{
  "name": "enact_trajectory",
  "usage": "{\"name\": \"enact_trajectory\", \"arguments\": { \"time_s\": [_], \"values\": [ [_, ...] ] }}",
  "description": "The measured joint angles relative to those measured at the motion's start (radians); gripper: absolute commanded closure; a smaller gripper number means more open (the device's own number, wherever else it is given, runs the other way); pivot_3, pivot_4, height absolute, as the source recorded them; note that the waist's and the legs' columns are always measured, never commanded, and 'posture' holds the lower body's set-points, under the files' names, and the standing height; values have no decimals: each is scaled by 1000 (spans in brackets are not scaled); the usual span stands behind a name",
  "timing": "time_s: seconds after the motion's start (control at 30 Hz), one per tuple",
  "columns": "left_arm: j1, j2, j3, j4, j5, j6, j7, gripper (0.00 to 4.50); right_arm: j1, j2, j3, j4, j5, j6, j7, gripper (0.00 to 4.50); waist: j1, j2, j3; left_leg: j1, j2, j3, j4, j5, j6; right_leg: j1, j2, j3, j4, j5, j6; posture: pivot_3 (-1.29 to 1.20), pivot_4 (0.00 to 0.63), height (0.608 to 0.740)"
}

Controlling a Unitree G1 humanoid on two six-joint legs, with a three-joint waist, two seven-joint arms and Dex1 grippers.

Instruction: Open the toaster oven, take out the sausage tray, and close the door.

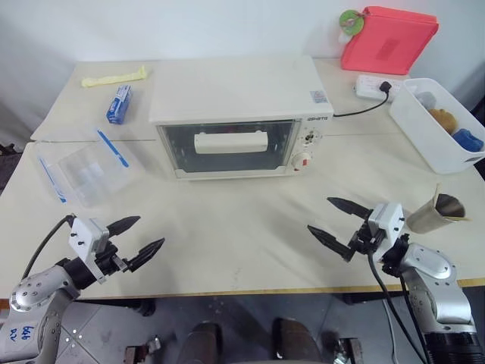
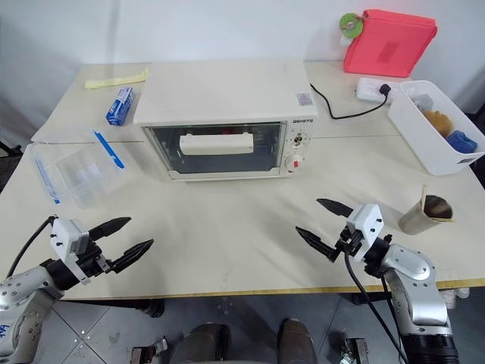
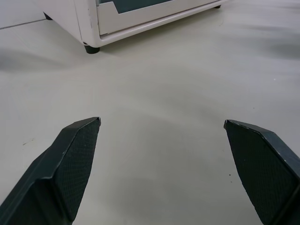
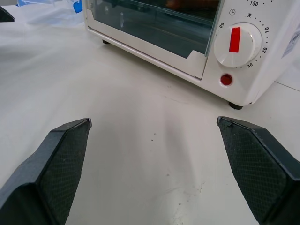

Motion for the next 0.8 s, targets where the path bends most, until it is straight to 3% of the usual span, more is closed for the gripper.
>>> {"name": "enact_trajectory", "arguments": {
  "time_s": [0.17, 0.4, 0.8],
  "values": [
    [9, -2, 19, -12, -53, 33, -7, 11, -65, 2, 48, -38, 58, 84, 17, 0, -4, 0, 0, 0, 1, 1, 1, 0, 0, -1, 0, 1, 1, 0, 0, 0, 150, 740],
    [-64, 49, 161, -15, -382, 225, -78, 11, -324, 50, 158, -127, 139, 368, -76, 0, -2, 0, 0, 0, 2, -3, 1, 0, 0, -2, 0, 1, 1, 1, -1, 0, 150, 740],
    [-56, 34, 133, -42, -369, 231, -89, 11, -560, 158, 210, 92, 55, 380, -124, 0, -16, 0, 0, -1, 3, 5, 1, -2, 1, -4, 0, -2, 1, 1, -1, 0, 150, 740]
  ]
}}
